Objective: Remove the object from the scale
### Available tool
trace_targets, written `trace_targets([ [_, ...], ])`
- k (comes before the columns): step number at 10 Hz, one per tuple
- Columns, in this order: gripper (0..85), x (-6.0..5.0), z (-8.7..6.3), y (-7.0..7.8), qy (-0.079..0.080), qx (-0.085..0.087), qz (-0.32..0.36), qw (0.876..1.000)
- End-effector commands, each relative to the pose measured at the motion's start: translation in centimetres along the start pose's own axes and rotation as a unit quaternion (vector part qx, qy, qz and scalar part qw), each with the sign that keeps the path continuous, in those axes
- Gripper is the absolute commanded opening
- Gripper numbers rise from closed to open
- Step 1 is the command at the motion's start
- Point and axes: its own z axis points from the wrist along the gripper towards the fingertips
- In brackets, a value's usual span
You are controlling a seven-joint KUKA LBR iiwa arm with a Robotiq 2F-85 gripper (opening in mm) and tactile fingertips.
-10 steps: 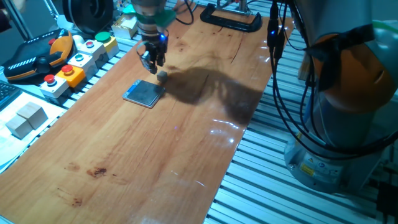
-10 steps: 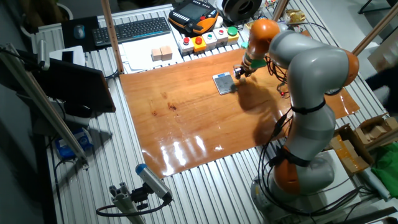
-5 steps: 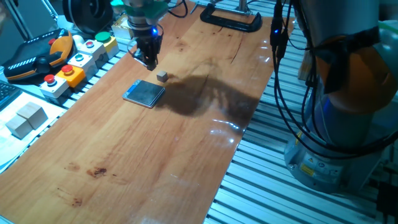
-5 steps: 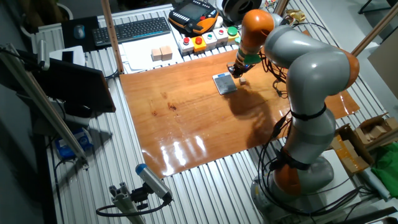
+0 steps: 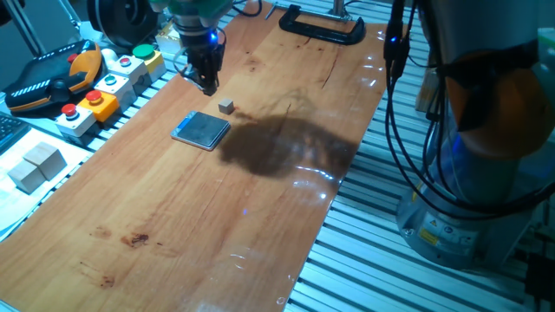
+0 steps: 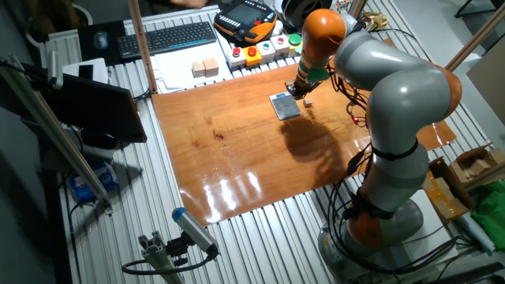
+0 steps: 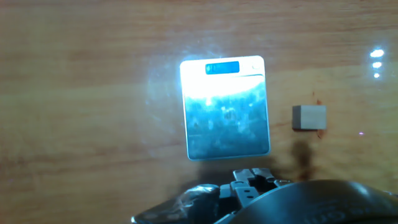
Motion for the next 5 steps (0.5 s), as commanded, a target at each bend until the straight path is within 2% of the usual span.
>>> trace_targets([
  [1, 0.7, 0.32, -0.23, 0.09, 0.004, 0.001, -0.006, 1.0],
  [5, 0.7, 0.6, -0.45, 0.24, 0.005, 0.001, -0.019, 1.0],
])
